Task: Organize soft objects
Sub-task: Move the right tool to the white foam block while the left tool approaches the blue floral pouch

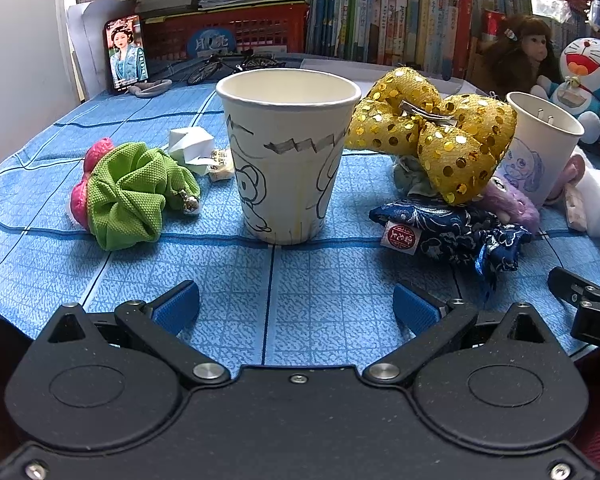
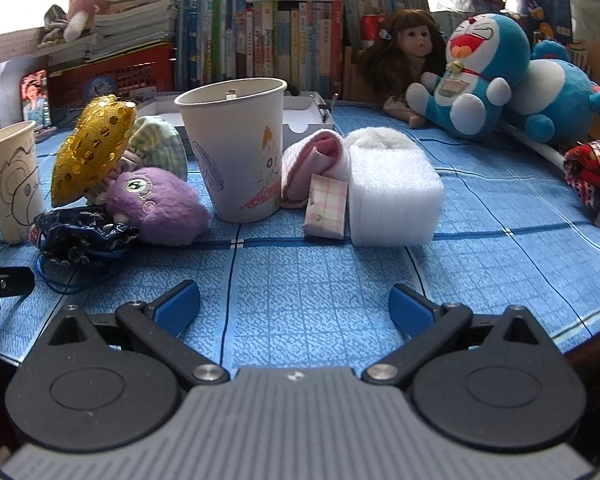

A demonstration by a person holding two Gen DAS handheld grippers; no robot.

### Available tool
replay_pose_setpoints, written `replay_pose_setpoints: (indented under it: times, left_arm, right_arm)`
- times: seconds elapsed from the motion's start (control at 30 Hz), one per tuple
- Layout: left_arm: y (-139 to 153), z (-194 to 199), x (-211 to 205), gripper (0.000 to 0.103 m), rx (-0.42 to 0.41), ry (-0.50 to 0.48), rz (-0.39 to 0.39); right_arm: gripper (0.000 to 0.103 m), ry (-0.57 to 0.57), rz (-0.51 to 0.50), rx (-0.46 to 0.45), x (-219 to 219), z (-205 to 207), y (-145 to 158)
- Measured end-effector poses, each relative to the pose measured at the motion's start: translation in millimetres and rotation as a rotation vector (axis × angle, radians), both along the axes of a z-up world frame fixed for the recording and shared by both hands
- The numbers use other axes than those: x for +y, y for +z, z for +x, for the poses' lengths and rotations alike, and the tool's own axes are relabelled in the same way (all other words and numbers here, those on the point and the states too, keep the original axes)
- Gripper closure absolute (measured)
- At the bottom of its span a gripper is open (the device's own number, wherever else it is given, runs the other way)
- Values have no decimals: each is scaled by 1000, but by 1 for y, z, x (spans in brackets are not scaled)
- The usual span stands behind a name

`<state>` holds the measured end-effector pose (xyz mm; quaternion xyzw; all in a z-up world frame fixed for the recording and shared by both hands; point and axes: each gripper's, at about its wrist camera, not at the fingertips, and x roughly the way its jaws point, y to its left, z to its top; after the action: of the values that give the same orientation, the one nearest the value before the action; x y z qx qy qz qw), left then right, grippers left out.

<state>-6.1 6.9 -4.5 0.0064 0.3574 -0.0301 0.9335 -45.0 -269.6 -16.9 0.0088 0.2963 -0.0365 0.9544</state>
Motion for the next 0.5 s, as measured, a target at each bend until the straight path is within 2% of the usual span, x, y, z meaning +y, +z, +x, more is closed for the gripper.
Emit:
replay_pose_setpoints:
  times: [0.07,0.13,0.23,0.33,0.47,0.5]
  left_arm:
    - [0,-2,1,3,-5,-4,-7]
    - [2,-5,3,14,-12,-11,-16]
    - [6,-9,3,22,-18,-36,-34]
    - [11,-14,3,29,-27,-62,-63]
    - [19,-23,-4,30,-64,-122,-106]
    - [21,-25,-8,25,-81,-139,-105]
  right_arm:
    - [0,4,-1,-8,0,0,-1]
    - [0,7,-2,-25,0,-3,-3]
    - [0,60,5,-32,-2,-5,-2]
    - [0,61,22,-66,-8,-7,3]
    - [0,21,2,-159,-18,-10,16]
    - [0,7,-10,-172,-20,-9,20]
